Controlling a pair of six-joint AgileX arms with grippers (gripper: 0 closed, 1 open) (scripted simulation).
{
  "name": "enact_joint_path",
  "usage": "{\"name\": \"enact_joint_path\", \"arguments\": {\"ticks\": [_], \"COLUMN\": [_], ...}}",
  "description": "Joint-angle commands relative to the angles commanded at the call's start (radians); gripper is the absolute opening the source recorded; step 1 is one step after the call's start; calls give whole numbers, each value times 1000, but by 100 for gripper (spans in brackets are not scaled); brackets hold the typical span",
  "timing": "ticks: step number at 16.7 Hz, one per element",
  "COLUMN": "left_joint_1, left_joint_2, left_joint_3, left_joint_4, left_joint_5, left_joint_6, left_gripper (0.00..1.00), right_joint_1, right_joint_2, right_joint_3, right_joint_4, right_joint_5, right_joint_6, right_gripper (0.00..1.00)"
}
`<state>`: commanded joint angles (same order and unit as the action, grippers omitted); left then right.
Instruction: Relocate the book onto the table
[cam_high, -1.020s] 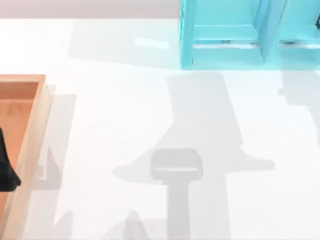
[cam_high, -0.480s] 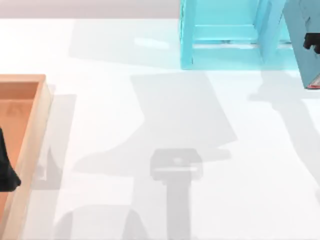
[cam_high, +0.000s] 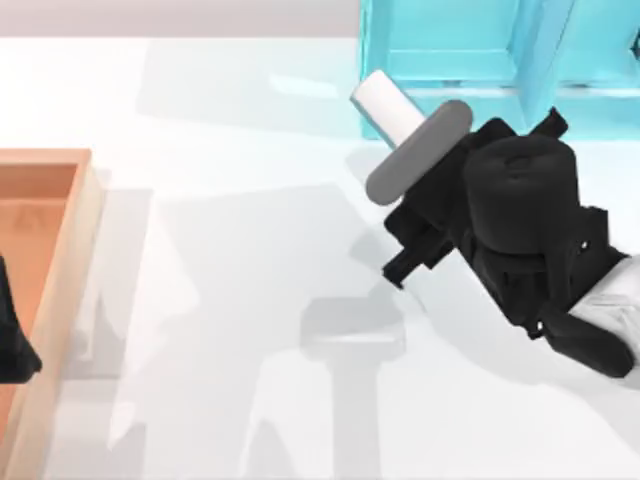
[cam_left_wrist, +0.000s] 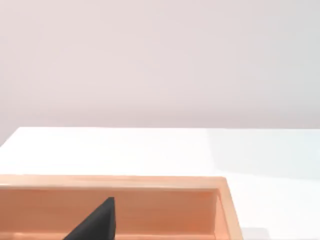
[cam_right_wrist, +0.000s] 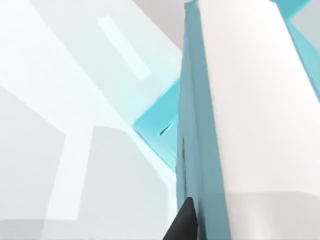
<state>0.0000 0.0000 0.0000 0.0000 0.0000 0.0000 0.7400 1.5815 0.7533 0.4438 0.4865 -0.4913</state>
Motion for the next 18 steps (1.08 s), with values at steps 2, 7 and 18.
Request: {"name": "enact_joint_path", "arguments": {"ticks": [2, 7, 18], "left_joint_1": [0, 0, 0], "left_joint_2": [0, 0, 0], "left_joint_3": [0, 0, 0], "left_joint_4": [0, 0, 0], "left_joint_5": [0, 0, 0], "left_joint_6": [0, 0, 0], "left_gripper": [100, 100, 100], "right_joint_1": [136, 404, 521], "right_joint_2": [77, 229, 287], "right_joint_3": [14, 61, 90], "right_joint_4": [21, 80, 113], "right_joint_5": [114, 358, 475], "right_joint_6": [-156, -476, -611], "right_gripper": [0, 0, 0]}}
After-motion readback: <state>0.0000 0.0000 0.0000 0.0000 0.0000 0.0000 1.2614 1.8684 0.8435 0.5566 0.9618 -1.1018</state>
